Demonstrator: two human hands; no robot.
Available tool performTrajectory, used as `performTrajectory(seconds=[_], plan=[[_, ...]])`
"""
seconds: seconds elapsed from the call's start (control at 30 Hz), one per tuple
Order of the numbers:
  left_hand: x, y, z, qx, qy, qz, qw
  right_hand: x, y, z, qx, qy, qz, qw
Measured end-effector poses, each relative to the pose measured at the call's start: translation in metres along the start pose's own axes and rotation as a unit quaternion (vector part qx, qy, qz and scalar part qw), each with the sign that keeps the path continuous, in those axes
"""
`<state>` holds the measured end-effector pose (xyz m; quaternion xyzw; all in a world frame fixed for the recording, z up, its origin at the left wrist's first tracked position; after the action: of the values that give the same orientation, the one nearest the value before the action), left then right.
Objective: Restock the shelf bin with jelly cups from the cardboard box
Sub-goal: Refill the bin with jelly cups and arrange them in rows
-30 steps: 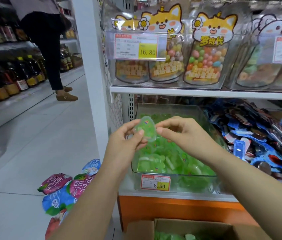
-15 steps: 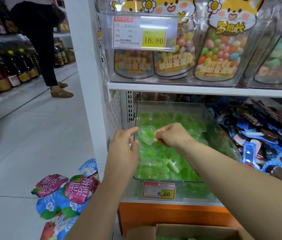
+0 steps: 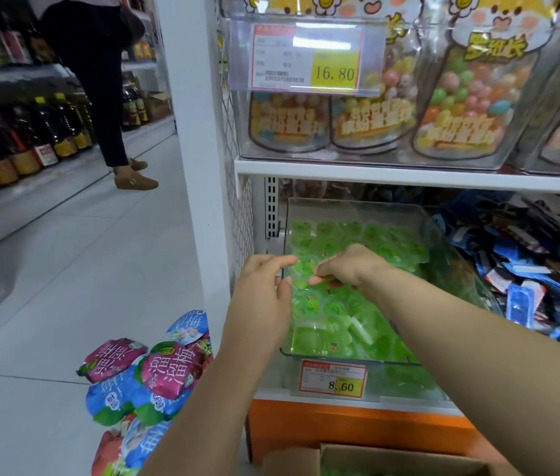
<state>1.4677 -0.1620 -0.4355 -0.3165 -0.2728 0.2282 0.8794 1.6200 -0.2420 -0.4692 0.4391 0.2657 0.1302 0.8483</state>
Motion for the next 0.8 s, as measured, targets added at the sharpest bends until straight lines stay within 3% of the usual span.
performTrajectory(seconds=[0.13,0.3,0.5,0.8], plan=[[0.0,0.0,0.001,-0.001,0.002,-0.002,1.0,-0.009,0.006,0.001,-0.049,0.031,0.046,0.997],[-0.001,-0.002,0.002,0.006,0.002,-0.009,1.0,-0.045,0.016,0.031,-0.114,0.017,0.17,0.979],[-0.001,-0.002,0.002,0.014,0.001,-0.013,1.0,-0.08,-0.017,0.029,-0.374,0.099,0.157,0.909],[-0.006,-0.006,0.004,0.046,-0.001,-0.026,0.999,-0.088,-0.013,0.046,-0.316,-0.012,0.194,0.929]])
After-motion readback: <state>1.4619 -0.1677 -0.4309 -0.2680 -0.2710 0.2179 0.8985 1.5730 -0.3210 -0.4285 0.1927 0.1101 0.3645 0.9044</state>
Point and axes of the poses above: each hand's wrist, its own x-axis towards the middle knuckle, its own z-axis out of the back of the hand, y = z × x, the point moved 7 cm from there along x, towards the middle knuckle, and after that the axes turned 8 degrees about x, right-handed, at the moved point
